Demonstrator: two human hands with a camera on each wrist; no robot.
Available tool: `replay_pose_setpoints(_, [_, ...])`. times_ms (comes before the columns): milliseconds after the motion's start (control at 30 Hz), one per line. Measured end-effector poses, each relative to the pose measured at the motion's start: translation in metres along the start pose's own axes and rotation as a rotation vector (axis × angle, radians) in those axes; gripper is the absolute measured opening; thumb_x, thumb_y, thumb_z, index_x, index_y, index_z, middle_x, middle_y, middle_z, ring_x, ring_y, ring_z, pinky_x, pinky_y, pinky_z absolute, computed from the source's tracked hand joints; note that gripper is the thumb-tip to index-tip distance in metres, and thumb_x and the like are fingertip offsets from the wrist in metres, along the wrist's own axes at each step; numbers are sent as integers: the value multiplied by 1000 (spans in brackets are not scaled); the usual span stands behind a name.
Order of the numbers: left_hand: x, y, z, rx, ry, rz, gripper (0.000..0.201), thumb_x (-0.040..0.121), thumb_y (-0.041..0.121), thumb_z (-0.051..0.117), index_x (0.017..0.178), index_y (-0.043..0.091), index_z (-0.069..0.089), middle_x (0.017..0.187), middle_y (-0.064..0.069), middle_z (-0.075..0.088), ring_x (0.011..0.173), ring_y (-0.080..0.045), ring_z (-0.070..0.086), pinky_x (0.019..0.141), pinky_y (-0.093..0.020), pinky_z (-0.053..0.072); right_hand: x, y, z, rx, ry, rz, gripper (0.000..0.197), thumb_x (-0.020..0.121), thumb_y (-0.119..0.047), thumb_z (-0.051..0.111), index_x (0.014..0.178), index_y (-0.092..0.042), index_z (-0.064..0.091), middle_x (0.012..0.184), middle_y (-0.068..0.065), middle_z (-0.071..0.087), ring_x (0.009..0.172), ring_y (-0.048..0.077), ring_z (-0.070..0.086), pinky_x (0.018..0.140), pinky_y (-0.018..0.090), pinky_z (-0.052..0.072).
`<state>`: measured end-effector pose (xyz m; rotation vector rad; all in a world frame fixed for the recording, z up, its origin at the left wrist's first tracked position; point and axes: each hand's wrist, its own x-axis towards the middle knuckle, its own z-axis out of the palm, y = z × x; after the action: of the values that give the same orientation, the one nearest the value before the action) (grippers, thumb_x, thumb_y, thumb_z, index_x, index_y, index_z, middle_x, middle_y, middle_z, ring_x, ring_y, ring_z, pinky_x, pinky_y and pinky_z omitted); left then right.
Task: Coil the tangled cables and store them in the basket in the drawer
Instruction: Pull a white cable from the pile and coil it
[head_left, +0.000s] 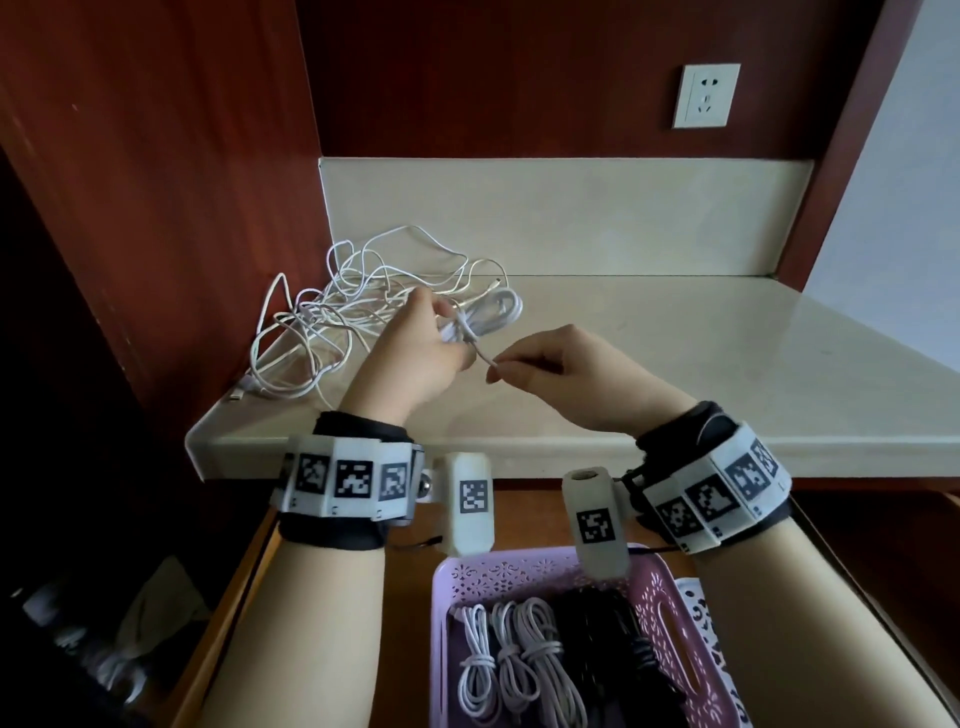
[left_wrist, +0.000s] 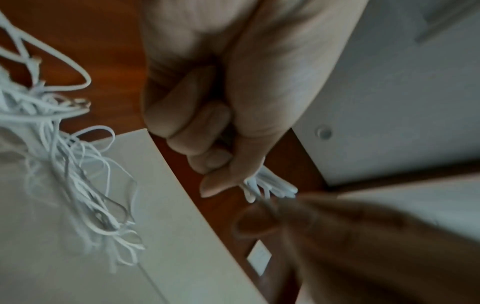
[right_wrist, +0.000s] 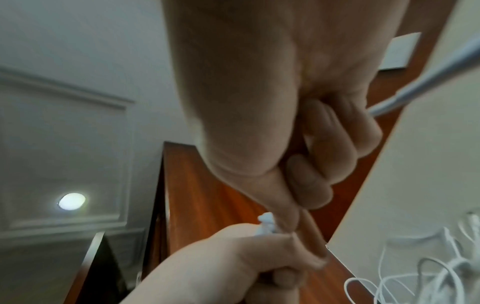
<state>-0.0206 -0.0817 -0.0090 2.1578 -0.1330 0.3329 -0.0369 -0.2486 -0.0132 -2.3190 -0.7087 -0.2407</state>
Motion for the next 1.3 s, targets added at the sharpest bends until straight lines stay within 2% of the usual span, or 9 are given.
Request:
replay_pose_setpoints(100, [-3,1,11,167,-8,-12,30,87,15,56,113,8,42,103,-6,54,90,-26,55,64,-28,32,0,-11,5,-393,5,-34,25,94,-19,50,76,-8,63,55,-2,45,61,18,42,61,32,41])
replay_pose_setpoints(267, [0,6,16,217,-68,-71,28,92,18,49,116,5,42,116,-15,55,102,-31,53,72,-31,34,-4,-24,-2,-525,14,-29,42,92,-20,45,54,-20,28,54,-4,32,62,25,32,53,32,25])
replay_pose_setpoints(500, [0,-1,16,389,-142,-24,2,92,19,47,91,20,48,93,-3,53,87,-24,49,70,-31,33,-6,-22,-13,-486,-89,27,21,88,-19,54,69,-12,60,57,-4,47,59,13,40,63,32,41])
replay_pose_setpoints(600, [1,-2,19,448,-161,19,15,92,18,47,78,22,44,89,-3,52,86,-26,48,71,-30,33,-6,-20,-18,-491,31,-48,16,88,-21,58,81,-12,69,71,3,61,69,20,48,65,34,44])
replay_pose_setpoints(867, [-18,8,18,812,-160,365,26,91,8,47,106,22,64,102,2,60,99,-26,58,71,-22,31,-4,-2,-24,-310,261,-154,6,73,-29,75,72,-24,74,68,-9,64,59,8,49,58,31,43])
replay_pose_setpoints(967, [-20,17,13,778,-297,356,20,90,8,53,95,22,66,69,8,46,72,-17,47,51,-17,26,-6,3,-27,-140,204,-83,7,71,-26,80,69,-21,74,62,-12,63,50,7,45,55,22,39])
replay_pose_setpoints(1100, [-16,20,2,413,-514,265,31,82,8,70,62,29,59,56,10,57,59,-8,52,54,-22,36,-6,14,-24,234,133,-48,14,75,-13,77,67,-24,74,64,8,67,46,20,47,48,28,40])
replay_pose_setpoints(1200, [-19,22,-11,160,-655,295,33,79,0,72,68,29,62,54,20,60,51,6,49,55,-12,36,-5,19,-19,350,74,-55,19,83,-1,66,76,-16,75,65,22,64,49,23,50,48,26,43])
replay_pose_setpoints(1300, [-19,20,-19,-118,-657,196,25,83,-11,61,75,12,63,55,5,55,43,-5,40,43,-14,31,-5,19,-16,225,-2,-43,18,91,-9,59,78,-2,68,59,4,61,50,14,48,54,23,44])
